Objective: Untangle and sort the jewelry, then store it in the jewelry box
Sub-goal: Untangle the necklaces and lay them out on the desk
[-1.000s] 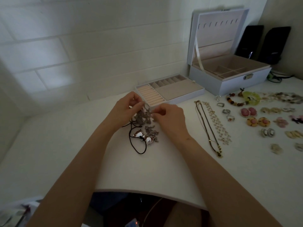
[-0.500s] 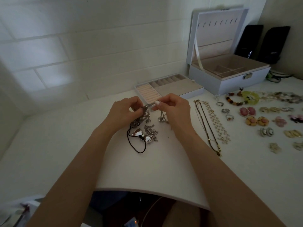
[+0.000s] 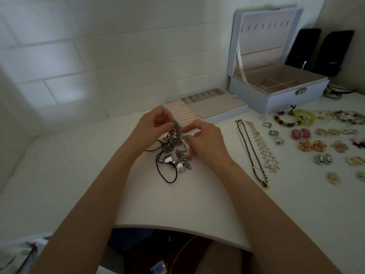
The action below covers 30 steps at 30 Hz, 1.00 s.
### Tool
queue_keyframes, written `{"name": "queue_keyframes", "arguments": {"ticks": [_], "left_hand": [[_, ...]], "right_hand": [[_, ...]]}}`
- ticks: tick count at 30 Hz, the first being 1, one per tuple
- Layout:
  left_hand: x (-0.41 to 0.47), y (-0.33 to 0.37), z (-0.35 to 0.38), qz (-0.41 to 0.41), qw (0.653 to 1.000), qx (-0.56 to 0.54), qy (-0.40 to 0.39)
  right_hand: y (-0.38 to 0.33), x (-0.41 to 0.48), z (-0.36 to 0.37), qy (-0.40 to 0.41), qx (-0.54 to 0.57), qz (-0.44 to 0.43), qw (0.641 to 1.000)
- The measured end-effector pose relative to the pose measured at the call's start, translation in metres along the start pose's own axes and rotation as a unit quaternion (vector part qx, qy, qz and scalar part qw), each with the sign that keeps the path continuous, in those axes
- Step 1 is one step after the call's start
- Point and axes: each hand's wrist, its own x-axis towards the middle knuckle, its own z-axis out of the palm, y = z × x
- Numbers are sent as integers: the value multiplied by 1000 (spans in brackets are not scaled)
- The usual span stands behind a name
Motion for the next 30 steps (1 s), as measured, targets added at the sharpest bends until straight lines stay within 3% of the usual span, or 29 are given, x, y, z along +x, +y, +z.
{"name": "queue_keyframes", "arguments": {"ticks": [6,13,23,30], "left_hand": [[-1,5,0,15,1000,-6,-8],[-1,4,0,18,1000,-9,-23],[1,-4,-1,21,998,52,-21],[2,-9,-1,0,989,142,-30]], "right_hand": [[-2,-1,3,-2,-74,-39,996],[-3,-1,0,29,-27,-35,999],[-1,2,-5,135,42,-35,989],[-7,3,-15,150,216,-34,964]]}}
